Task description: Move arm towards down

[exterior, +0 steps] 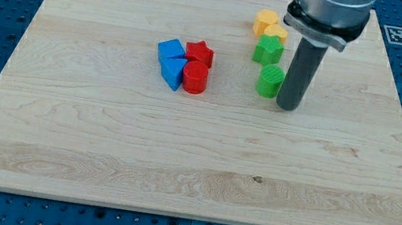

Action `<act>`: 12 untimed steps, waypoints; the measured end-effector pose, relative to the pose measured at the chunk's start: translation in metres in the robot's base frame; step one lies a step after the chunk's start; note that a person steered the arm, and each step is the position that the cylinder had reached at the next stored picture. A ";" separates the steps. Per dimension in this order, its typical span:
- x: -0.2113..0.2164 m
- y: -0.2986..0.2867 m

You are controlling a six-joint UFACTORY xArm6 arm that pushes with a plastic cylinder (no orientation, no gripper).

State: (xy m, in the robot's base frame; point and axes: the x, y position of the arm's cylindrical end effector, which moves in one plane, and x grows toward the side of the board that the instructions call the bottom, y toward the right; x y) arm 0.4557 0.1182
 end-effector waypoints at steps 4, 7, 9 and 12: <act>-0.043 -0.006; -0.020 -0.006; 0.026 -0.013; 0.042 -0.059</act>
